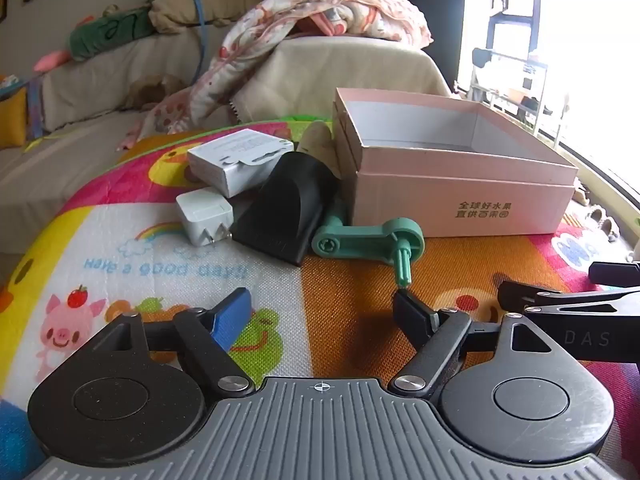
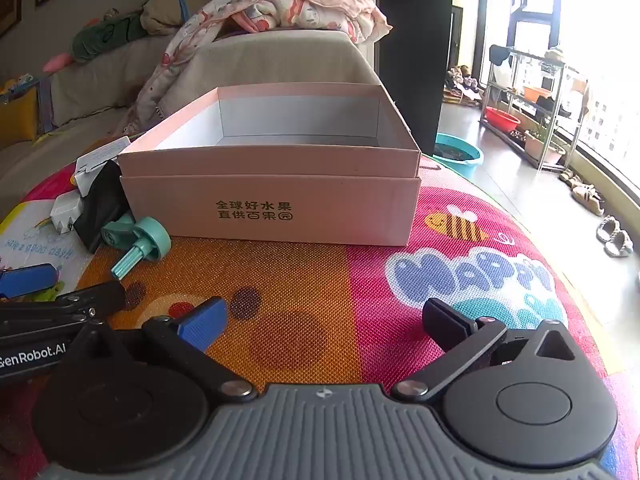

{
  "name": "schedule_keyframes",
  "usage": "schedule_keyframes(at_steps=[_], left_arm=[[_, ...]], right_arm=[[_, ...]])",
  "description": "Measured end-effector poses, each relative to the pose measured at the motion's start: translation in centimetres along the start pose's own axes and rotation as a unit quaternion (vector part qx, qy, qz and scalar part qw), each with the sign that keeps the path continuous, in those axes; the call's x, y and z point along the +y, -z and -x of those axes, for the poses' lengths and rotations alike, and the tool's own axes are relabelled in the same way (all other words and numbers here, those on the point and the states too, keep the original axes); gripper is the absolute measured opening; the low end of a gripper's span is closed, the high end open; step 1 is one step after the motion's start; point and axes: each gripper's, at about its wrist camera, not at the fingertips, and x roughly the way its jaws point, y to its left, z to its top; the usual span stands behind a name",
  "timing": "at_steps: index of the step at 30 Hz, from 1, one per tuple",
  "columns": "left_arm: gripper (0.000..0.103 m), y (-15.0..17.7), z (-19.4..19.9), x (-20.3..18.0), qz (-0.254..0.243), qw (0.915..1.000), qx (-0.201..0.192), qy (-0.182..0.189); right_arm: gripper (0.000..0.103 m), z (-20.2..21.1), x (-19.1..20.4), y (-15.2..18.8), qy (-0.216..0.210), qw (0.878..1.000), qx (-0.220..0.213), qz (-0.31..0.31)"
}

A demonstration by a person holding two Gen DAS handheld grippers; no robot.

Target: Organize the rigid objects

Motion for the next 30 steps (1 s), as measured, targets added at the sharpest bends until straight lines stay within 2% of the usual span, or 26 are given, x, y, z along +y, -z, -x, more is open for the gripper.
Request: schedule_keyframes(at_steps=[30], left_arm=[[0.083, 0.00, 0.01, 0.01, 0.002, 1.0000, -0.001, 0.002]], right_arm=[[0.103, -0.01, 0.00, -0.02, 0.000, 1.000, 0.001, 0.000]])
